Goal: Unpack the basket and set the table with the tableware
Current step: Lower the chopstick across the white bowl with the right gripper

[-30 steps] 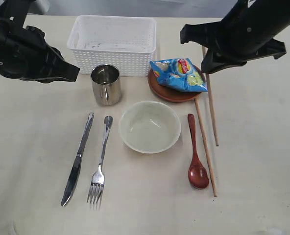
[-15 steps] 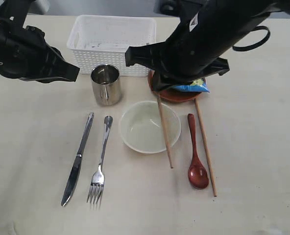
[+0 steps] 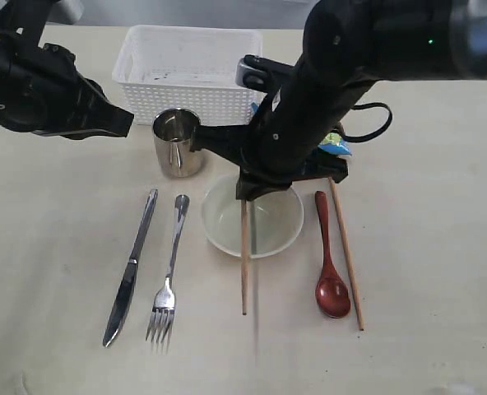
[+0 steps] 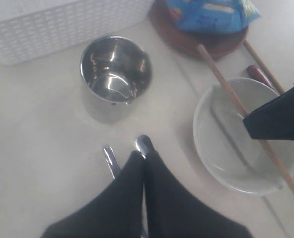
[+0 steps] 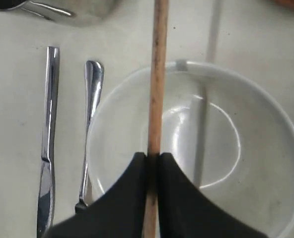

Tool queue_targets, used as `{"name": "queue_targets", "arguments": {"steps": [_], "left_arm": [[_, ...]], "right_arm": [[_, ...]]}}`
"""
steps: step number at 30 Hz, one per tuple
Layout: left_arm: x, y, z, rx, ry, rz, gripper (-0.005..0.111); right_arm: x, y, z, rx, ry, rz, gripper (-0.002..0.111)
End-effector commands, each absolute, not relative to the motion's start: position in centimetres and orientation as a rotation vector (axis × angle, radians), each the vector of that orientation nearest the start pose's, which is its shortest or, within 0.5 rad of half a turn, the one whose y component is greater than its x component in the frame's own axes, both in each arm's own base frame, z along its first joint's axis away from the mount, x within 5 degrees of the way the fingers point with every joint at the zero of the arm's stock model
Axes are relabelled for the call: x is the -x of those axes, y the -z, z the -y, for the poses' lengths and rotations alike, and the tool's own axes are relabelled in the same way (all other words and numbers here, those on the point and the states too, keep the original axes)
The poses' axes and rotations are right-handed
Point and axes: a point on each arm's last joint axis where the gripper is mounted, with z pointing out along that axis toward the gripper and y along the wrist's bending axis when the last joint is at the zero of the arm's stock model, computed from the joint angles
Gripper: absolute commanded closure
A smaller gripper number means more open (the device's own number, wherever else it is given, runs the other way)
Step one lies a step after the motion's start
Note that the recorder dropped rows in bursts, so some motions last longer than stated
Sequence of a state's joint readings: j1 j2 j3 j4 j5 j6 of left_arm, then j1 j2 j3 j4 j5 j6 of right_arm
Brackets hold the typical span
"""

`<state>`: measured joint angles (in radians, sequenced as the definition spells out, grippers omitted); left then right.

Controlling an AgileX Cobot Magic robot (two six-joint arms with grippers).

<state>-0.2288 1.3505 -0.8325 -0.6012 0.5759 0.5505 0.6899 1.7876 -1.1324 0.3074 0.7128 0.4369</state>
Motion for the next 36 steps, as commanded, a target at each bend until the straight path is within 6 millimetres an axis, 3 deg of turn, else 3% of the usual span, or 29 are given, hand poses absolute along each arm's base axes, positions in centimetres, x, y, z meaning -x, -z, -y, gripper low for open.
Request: {"name": "queue_targets", "arguments": {"steps": [1, 33, 36], "left_arm": [[-25.08, -25.53, 8.84, -0.438, 0.479, -2.437, 0.107], [-25.08, -25.52, 8.83, -0.440, 0.477, -2.438, 0.107], [-25.08, -25.52, 8.83, -0.440, 0.477, -2.438, 0.107]], "right_arm": [[-25.99, -17.97, -24.21, -0.001, -0.575, -3.005, 0.109], [-26.28, -17.00, -23.91, 0.173, -0.482, -2.999, 0.108], [-26.24, -16.98, -23.88, 0.186, -0.479, -3.003, 0.098]]}}
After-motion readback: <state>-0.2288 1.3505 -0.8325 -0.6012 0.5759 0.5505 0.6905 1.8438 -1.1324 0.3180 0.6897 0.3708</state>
